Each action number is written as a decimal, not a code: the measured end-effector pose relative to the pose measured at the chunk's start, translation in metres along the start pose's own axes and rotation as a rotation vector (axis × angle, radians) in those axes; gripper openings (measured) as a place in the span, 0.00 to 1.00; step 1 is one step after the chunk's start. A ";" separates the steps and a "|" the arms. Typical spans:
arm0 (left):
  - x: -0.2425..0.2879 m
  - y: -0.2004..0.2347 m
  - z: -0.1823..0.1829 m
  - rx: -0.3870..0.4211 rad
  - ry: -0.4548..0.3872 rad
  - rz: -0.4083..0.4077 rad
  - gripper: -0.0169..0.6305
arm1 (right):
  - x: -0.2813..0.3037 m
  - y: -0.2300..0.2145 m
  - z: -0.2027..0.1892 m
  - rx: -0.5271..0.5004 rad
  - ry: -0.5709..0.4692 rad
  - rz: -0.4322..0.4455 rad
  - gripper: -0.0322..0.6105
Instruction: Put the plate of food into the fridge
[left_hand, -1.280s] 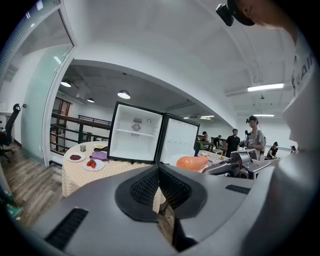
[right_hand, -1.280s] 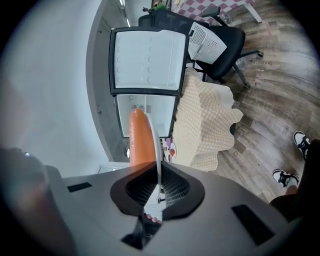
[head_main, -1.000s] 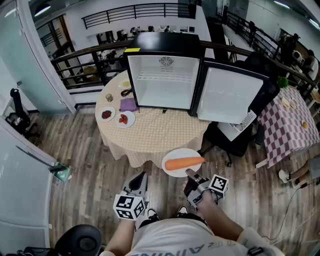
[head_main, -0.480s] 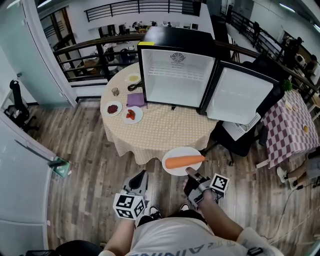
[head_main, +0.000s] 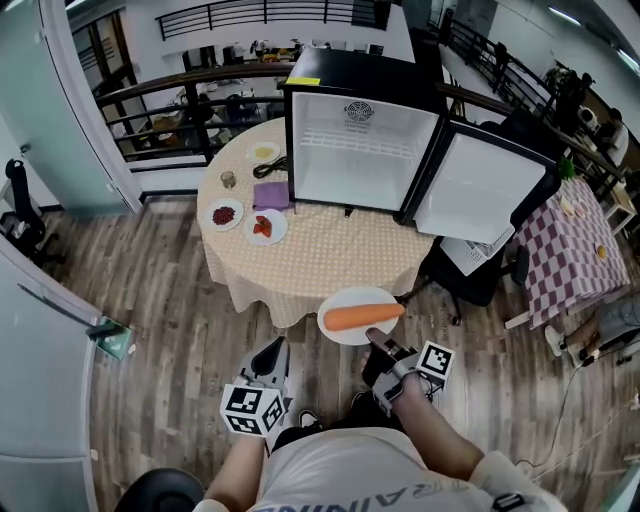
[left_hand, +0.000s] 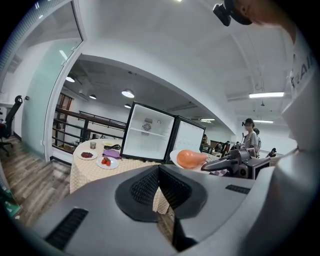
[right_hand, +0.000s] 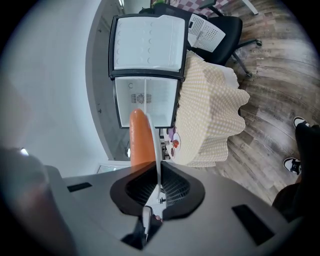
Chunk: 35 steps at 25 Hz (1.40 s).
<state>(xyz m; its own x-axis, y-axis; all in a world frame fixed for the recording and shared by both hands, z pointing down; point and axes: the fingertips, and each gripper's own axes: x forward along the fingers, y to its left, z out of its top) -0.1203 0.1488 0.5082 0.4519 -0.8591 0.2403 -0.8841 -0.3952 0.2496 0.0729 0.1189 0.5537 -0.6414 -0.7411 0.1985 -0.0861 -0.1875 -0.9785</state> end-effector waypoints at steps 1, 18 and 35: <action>0.002 0.000 0.001 -0.002 -0.001 -0.006 0.04 | 0.000 0.001 0.000 0.002 -0.003 0.001 0.10; 0.105 0.003 0.030 0.031 0.011 -0.027 0.04 | 0.048 0.003 0.078 0.030 0.004 0.005 0.10; 0.205 -0.010 0.056 0.022 0.028 0.034 0.04 | 0.094 0.012 0.183 0.049 0.068 0.015 0.10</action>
<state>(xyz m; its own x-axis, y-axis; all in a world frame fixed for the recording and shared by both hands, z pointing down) -0.0259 -0.0421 0.5021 0.4240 -0.8629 0.2748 -0.9014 -0.3730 0.2197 0.1514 -0.0710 0.5709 -0.6925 -0.6991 0.1783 -0.0399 -0.2096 -0.9770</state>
